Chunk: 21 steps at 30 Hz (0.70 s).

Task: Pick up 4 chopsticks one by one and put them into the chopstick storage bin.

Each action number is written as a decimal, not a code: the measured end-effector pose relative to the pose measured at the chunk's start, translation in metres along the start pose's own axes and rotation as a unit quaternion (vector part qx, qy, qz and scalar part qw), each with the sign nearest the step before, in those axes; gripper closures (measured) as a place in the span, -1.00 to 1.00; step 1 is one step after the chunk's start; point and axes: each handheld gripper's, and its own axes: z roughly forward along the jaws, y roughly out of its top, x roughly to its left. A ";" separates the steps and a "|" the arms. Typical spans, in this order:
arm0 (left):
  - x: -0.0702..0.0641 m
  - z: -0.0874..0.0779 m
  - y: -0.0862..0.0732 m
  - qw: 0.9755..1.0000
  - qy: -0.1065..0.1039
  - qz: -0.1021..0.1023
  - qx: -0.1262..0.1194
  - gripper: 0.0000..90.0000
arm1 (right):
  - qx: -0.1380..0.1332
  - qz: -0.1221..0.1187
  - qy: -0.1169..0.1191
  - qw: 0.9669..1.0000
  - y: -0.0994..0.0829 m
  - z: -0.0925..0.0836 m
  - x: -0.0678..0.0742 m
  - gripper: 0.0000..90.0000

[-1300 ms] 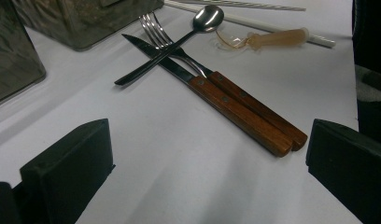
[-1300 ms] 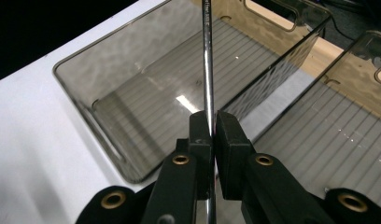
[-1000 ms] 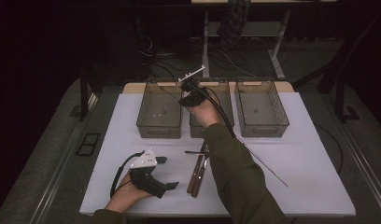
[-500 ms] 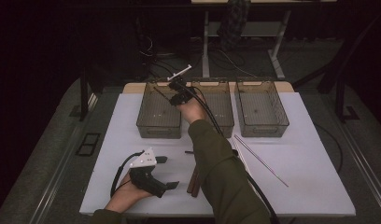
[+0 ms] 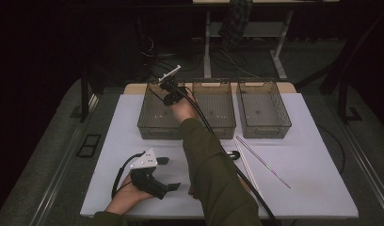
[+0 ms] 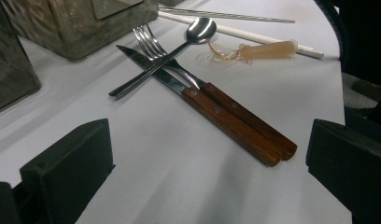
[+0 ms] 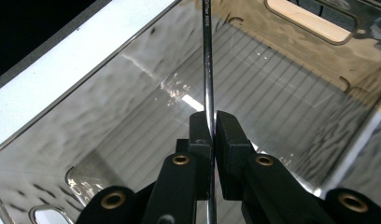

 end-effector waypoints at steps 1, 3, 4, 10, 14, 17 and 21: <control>0.000 0.000 0.000 1.000 0.000 0.000 0.000 -1.00 | 0.001 -0.001 0.000 1.000 0.001 0.001 0.000 0.88; 0.000 0.000 0.000 1.000 -0.001 0.001 0.001 -1.00 | -0.003 0.005 -0.005 1.000 0.001 0.002 0.001 0.69; 0.000 0.000 0.000 1.000 -0.001 0.001 0.000 -1.00 | -0.009 0.009 -0.007 1.000 0.001 0.001 0.000 0.58; 0.001 0.000 0.000 1.000 0.000 0.001 0.000 -1.00 | -0.015 0.009 0.006 1.000 0.002 -0.006 -0.004 0.31; 0.000 0.000 0.001 1.000 0.000 0.003 0.000 -1.00 | -0.017 0.003 0.017 1.000 0.001 -0.012 -0.005 0.19; 0.001 0.000 0.000 1.000 0.000 0.003 0.001 -1.00 | -0.029 -0.003 0.023 0.999 -0.002 -0.017 -0.005 0.12; 0.000 -0.002 0.000 1.000 0.000 0.004 -0.001 -1.00 | -0.038 -0.008 0.029 0.999 -0.009 -0.025 -0.009 0.03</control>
